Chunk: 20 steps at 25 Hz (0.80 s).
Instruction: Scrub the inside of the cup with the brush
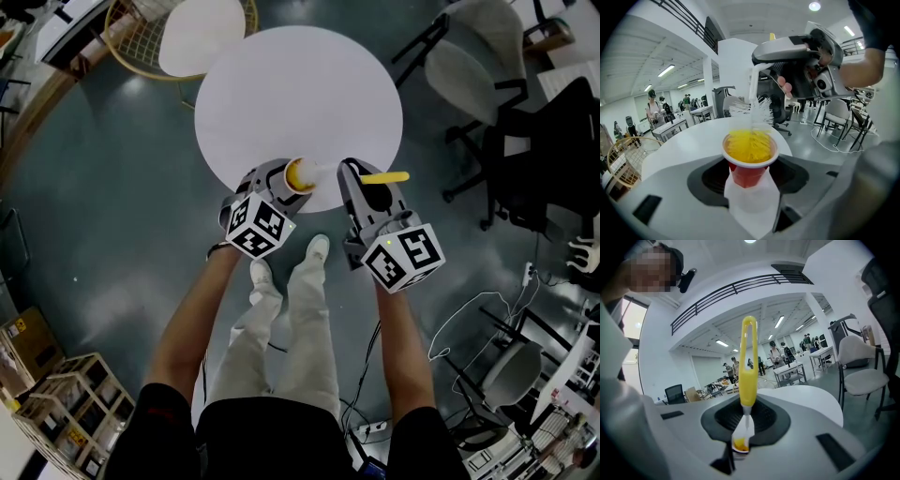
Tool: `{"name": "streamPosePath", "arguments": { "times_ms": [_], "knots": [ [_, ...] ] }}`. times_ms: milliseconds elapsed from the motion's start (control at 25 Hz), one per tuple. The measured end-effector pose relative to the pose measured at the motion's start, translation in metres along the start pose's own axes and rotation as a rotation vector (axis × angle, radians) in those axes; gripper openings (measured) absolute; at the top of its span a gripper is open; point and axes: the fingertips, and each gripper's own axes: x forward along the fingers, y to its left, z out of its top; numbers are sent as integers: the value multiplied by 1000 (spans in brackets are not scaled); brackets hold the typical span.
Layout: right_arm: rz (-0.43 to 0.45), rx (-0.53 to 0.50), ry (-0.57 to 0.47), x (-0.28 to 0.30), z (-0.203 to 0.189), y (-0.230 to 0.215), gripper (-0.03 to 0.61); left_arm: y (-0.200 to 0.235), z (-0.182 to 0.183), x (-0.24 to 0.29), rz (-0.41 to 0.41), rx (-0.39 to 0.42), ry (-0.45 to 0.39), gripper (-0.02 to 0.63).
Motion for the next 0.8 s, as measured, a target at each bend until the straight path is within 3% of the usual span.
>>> {"name": "streamPosePath", "arguments": {
  "times_ms": [400,800],
  "knots": [
    [-26,77,-13,-13,-7,-10,44,3,2,0,-15,-4,-7,279],
    [2,46,25,-20,-13,12,46,2,1,0,-44,4,11,279]
  ]
}}
